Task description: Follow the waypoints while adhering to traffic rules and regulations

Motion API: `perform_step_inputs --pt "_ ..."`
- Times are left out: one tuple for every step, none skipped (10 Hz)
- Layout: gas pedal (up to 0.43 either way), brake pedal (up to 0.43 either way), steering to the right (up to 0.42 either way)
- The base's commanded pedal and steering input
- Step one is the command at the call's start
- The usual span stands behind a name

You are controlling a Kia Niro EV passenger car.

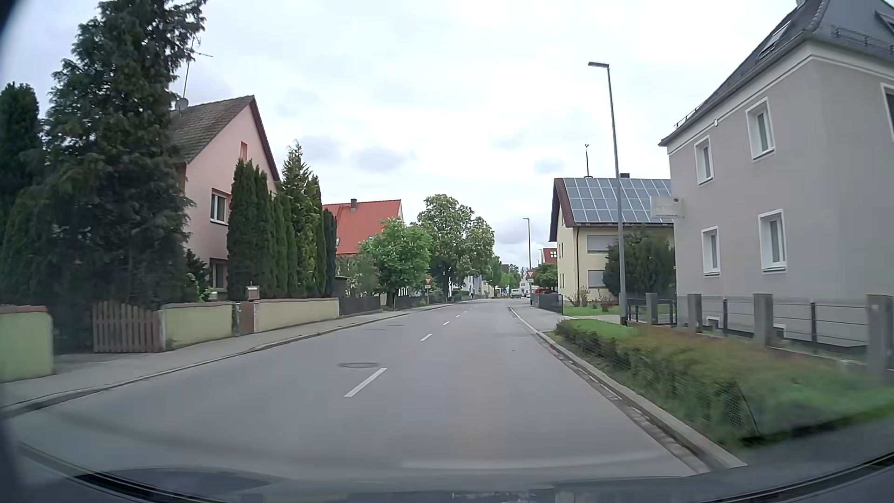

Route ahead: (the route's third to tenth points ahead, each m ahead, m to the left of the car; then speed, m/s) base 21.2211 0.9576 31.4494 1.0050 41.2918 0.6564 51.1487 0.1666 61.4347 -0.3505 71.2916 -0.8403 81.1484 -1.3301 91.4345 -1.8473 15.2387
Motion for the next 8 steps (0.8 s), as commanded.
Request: perform_step_inputs --pt "0.13 0.006 0.004" --pt "0.118 0.006 0.004" --pt "0.118 0.012 0.004" --pt "0.118 0.012 0.004" --pt "0.11 0.012 0.004" --pt "0.11 0.006 0.004" --pt "0.11 0.006 0.004" --pt "0.11 0.012 0.004"
